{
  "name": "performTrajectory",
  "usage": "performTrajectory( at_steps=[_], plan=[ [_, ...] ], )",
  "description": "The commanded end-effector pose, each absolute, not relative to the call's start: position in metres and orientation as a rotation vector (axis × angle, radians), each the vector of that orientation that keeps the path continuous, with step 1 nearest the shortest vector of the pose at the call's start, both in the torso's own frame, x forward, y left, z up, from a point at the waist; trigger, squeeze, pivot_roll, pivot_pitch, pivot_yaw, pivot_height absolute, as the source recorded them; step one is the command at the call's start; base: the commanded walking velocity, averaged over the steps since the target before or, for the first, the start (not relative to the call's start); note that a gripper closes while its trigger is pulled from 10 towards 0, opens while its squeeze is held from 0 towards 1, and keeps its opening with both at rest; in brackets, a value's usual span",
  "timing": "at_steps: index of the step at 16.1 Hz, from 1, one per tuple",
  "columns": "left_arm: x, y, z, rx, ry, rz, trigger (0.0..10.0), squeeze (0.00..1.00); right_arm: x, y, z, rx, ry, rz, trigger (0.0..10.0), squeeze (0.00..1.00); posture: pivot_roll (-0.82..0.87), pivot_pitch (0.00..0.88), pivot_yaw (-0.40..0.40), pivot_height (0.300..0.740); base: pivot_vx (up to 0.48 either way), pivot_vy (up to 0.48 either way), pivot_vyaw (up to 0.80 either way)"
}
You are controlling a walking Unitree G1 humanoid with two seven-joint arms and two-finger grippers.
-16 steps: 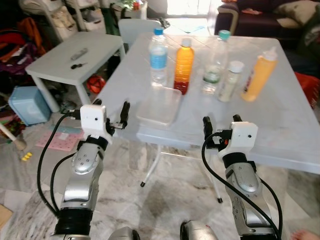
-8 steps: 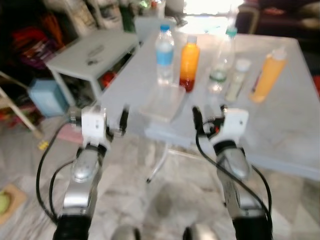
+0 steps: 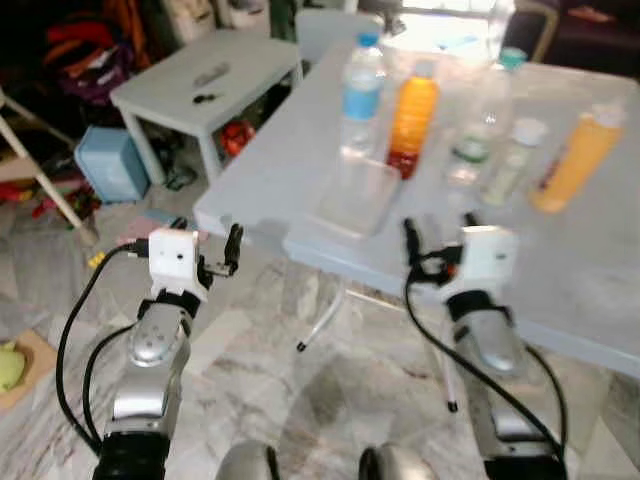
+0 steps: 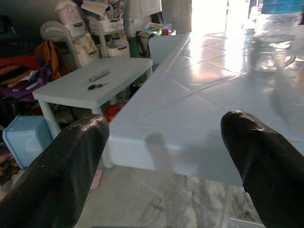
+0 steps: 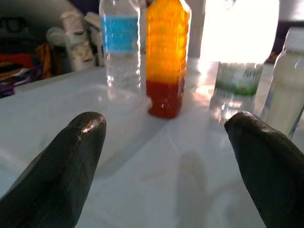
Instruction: Restocking fridge
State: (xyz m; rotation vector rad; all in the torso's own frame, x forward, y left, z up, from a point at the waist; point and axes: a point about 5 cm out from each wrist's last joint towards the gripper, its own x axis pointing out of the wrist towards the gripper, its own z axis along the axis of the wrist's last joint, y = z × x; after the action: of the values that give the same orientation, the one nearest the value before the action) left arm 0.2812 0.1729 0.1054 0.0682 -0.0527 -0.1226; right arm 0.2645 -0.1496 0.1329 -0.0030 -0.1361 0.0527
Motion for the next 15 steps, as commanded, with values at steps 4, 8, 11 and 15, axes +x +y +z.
performTrajectory(
  at_steps=[4,8,11,15],
  plan=[
    [0.282,0.171,0.114,0.030,-0.086,-0.130,10.0,0.00,0.255,-0.152,0.145,-0.032,-0.183,0.021,10.0,0.00,-0.09,0.051,0.036,0.740,0.000,0.469,-0.80],
    [0.284,0.158,0.125,-0.004,-0.131,-0.176,10.0,0.00,0.250,-0.150,0.150,-0.066,-0.202,0.021,10.0,0.00,-0.09,0.040,0.031,0.740,0.000,0.443,-0.45],
    [0.282,0.151,0.123,-0.026,-0.123,-0.196,10.0,0.00,0.250,-0.149,0.152,-0.079,-0.206,0.025,10.0,0.00,-0.10,0.037,0.027,0.740,0.326,0.353,0.00],
    [0.281,0.149,0.121,-0.031,-0.117,-0.201,10.0,0.00,0.252,-0.151,0.152,-0.091,-0.208,0.013,10.0,0.00,-0.10,0.034,0.030,0.740,0.077,0.093,0.00]
  ],
)
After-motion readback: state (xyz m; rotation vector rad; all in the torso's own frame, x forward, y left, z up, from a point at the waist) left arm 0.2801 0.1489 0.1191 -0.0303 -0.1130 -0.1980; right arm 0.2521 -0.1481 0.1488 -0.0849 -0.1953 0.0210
